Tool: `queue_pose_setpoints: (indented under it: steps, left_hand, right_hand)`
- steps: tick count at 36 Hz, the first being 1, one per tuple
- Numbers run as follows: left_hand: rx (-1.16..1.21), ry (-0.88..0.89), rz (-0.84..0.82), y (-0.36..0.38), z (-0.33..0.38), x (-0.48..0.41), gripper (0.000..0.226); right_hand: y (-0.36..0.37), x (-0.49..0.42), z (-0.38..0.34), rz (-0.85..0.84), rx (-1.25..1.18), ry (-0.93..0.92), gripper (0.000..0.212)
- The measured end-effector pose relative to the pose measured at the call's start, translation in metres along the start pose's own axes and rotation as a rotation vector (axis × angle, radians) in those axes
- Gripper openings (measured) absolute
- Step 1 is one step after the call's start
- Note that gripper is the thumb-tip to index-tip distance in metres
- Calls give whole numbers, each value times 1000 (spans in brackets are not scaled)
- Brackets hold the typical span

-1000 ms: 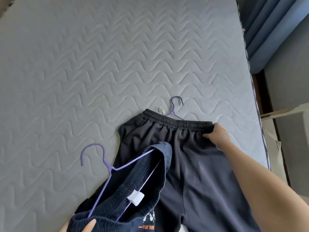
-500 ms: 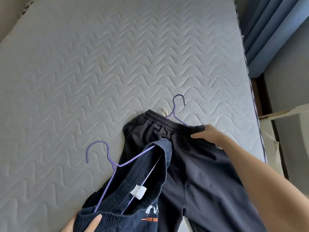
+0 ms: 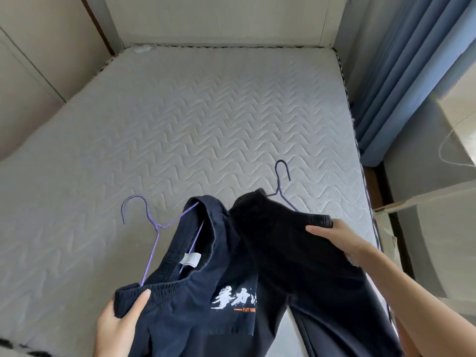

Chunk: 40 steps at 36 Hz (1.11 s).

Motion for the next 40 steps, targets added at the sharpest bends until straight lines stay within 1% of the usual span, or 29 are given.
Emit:
queue_pose_setpoints:
  steps: [3,4,7,12,14,15,17,20,24,28,30,35,37,39,40]
  left_hand:
    - [65,11,62,-37,33,21,20]
    - [71,36,75,-50,45,30,18]
    - [143,73,98,-103,65,43,19]
    - [245,223,209,-217,90,79,17]
    - [284,260,248,-267,92,96,19]
    - [305,280,267,-291,94,104,15]
    - [336,330,314,-339,95,122,9]
    - [375,389,367,-405,97,149,9]
    - [404,435,469,-489,90,188,6]
    - [428,440,601,-563,74,220,12]
    - [440,446,665,-593,64,234,14]
    - [408,441,822,-650,34,255,28]
    - [374,435,865,-666,19,257,24]
    - [361,411,901,-681,3,255,12]
    - [361,394,926,-688,-5,253,13]
  right_hand:
    - [16,47,-42,-10,4,-99,21]
    - [23,65,-57,-13,17,-135,21]
    - [49,120,-102,-37,62,-237,18]
    - [102,207,-174,-52,109,-416,16]
    - [132,240,-199,-70,115,-482,16]
    - [150,256,-211,-88,117,-518,16]
    - [189,285,-233,-137,125,-591,15]
    - [252,322,-264,-216,135,-689,17]
    - [336,366,-302,-350,124,-786,18]
    - [409,399,-331,-457,125,-860,15]
    - [443,410,-344,-486,157,-909,17]
    - [535,426,-367,-549,260,-1004,16]
    - [577,424,-369,-593,291,-1005,17]
    - [621,418,-367,-641,306,-975,19]
    - [643,415,-366,-664,304,-953,20]
Point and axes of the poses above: each hand's wrist, its own x-axis away from the middle knuckle, its own y-axis out of the palm, z = x × y, the point moved 5 cm from there along -x, towards the middle knuckle, and after that the axes turned 14 degrees about x, right-handed, at the moved point
